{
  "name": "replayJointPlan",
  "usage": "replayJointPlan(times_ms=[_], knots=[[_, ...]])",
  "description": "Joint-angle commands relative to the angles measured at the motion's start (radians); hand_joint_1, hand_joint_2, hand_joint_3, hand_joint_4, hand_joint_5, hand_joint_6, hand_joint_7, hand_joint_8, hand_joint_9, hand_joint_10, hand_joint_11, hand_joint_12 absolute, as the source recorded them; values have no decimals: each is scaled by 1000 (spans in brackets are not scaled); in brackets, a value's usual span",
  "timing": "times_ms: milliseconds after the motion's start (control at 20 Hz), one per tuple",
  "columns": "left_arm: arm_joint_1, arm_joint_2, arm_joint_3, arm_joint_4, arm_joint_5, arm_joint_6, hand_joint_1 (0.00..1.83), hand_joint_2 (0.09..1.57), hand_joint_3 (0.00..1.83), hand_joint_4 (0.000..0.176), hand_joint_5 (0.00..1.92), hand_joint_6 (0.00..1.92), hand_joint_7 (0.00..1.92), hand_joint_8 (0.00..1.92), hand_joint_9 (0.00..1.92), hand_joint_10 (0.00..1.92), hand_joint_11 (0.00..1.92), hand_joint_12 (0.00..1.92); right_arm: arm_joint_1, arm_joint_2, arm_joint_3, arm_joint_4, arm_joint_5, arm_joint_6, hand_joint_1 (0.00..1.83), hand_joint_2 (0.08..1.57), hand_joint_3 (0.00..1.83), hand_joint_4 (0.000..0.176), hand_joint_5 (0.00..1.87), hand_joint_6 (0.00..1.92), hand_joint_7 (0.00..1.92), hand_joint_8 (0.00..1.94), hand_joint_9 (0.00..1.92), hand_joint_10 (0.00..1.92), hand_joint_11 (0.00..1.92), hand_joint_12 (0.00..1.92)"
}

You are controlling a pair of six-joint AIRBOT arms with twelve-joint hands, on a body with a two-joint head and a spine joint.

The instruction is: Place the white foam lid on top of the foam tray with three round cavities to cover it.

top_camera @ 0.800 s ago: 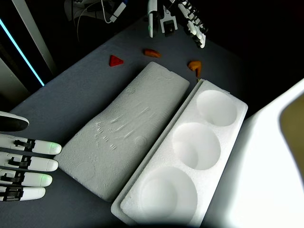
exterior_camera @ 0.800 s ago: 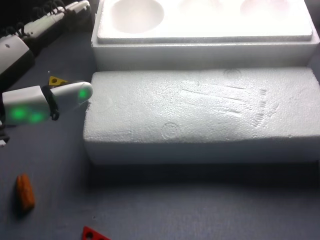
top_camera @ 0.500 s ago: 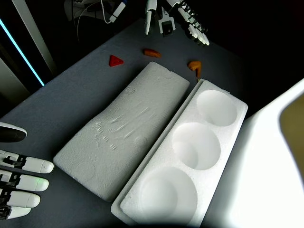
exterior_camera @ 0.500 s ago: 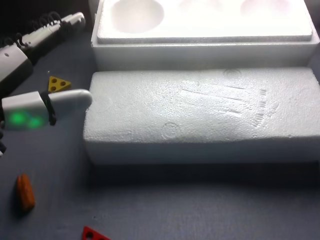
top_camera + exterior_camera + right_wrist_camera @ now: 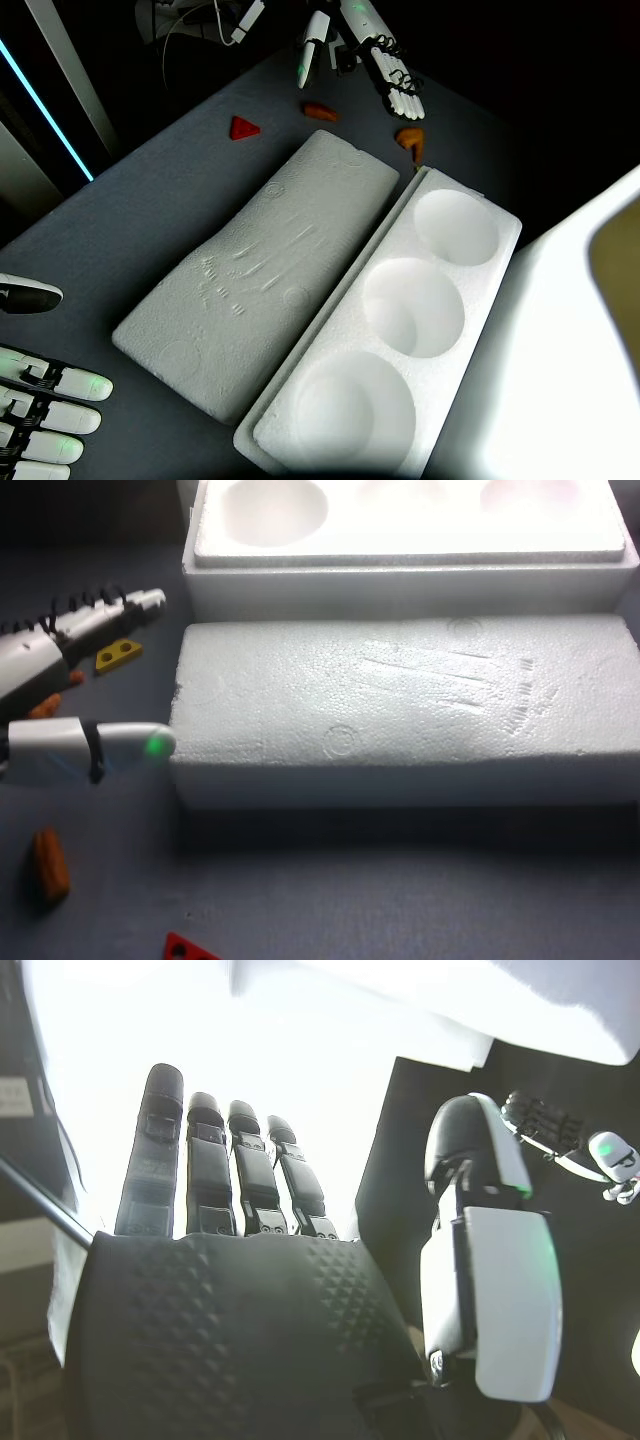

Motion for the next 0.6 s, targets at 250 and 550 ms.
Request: replayJointPlan(times_ms=[250,550], knots=[[29,-25,11,-50,-47,26,422,996,0,5,0,0,0,0,0,0,0,0,6,-20,24,45,69,-21,526,1115,0,0,0,0,0,0,0,0,0,0],[24,-76,25,-93,-15,76,469,1005,0,5,0,0,0,0,0,0,0,0,29,-61,56,60,17,-22,535,1110,0,0,0,0,0,0,0,0,0,0]])
